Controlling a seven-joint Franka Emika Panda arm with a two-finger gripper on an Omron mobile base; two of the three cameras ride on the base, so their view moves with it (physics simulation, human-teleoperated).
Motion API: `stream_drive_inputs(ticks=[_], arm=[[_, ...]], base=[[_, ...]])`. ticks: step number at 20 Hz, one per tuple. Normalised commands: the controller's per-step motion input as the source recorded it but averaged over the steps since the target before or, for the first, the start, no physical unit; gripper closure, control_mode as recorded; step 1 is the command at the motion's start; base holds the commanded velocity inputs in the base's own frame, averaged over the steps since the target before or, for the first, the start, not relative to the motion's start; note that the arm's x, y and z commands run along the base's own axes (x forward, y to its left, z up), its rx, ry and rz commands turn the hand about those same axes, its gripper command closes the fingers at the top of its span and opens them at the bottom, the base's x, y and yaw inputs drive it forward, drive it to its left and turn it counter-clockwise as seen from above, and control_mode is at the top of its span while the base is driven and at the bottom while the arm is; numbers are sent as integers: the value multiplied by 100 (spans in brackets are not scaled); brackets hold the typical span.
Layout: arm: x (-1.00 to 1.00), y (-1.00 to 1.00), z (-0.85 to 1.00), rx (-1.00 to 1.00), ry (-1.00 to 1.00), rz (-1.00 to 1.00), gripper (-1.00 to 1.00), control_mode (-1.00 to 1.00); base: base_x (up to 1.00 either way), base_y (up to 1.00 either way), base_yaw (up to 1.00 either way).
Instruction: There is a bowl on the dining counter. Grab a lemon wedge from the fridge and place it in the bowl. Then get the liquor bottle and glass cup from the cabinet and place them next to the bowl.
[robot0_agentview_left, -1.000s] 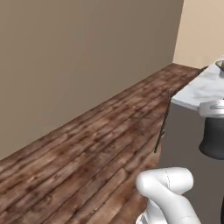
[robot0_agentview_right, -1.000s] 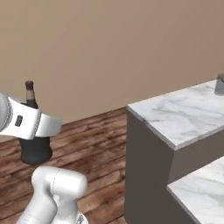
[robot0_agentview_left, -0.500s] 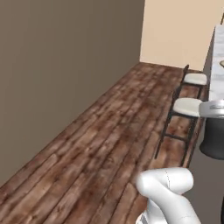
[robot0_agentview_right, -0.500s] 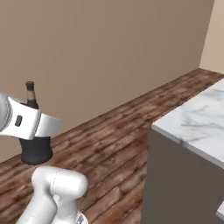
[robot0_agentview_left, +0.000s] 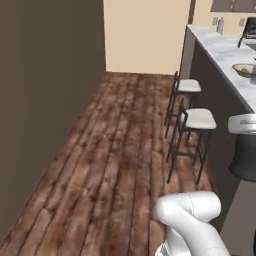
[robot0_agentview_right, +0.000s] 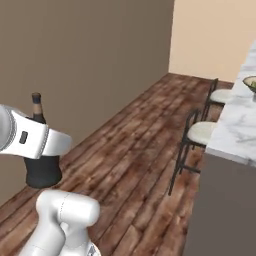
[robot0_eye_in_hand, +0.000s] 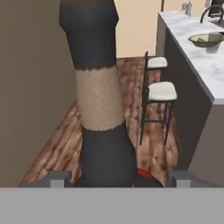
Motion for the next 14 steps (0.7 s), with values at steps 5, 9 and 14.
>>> stream_drive_inputs(ticks=[5,9,14], arm=[[0,0,0,0,0,0,100,100],[0,0,0,0,0,0,100,100],[0,0,0,0,0,0,100,100]], base=[[60,69,-60],[59,76,-61],[60,88,-62]])
